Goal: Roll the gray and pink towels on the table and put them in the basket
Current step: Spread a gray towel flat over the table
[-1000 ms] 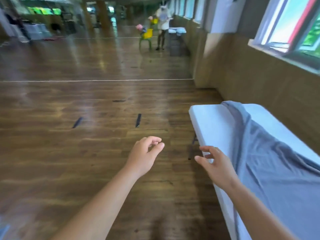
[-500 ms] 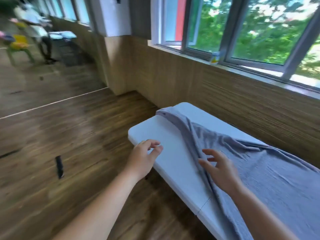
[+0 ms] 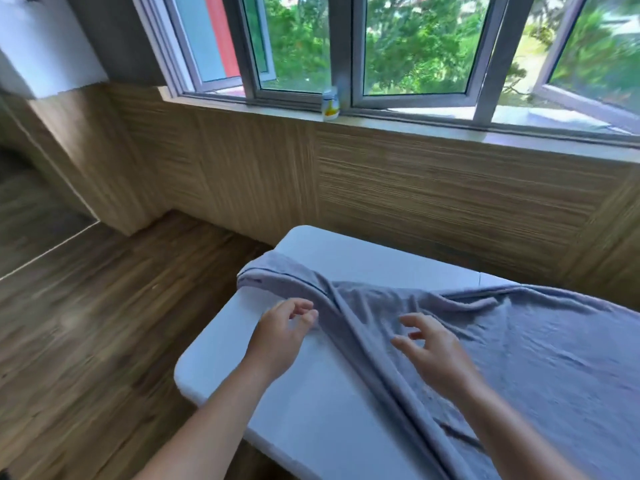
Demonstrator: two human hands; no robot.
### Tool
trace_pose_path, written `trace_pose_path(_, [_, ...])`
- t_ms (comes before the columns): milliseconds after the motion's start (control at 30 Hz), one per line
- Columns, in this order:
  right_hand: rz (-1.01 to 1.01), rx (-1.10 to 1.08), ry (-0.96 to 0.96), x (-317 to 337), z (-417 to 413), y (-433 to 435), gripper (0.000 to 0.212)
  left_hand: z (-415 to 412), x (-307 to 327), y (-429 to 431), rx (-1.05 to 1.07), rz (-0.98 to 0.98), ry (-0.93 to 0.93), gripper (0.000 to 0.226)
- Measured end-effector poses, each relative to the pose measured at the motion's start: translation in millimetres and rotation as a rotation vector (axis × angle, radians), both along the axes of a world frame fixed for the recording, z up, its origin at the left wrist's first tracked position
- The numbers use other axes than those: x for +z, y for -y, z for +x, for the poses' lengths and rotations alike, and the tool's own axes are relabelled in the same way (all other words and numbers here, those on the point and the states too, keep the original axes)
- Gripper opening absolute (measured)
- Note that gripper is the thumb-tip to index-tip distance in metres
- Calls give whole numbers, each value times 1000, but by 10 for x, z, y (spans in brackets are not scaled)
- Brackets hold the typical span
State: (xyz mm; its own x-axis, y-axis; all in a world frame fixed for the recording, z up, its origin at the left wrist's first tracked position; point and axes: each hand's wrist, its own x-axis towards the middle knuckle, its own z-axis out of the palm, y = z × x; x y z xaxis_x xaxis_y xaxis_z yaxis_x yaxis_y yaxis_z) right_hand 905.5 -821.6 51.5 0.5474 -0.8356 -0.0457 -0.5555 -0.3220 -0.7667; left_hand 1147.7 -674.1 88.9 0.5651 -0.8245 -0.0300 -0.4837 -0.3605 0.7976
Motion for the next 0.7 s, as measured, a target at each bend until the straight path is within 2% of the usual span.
trace_pose_path(200, [58,-109,-102,-243,586,216,41,863,-373,730,-124,42,81,15])
trace_pose_path(333, [91,-213,-293,-561,857,92,46,1529,-778,1249,-295,110,371,18])
trace_pose_path(433, [106,-267,-481,-679,929,-79,38,1905,-1025,1502,-456,229,570,22])
trace_pose_path(500, [79,-285,-553,-728,940,-154,20,2065,-1155,1590,-550,304,611,24])
trace_pose_path(533, [80,-299,-568,-740,955,-172,12,2124,-1208,1621,-589,340,640,24])
trace_pose_path(600, [97,-356,-555,-741,968,-202,11,2187,-1249,1645,-608,360,676,22])
trace_pose_path(700, [114,-511,-447,-679,936,-251,12,2260,-1265,1647,-563,236,634,16])
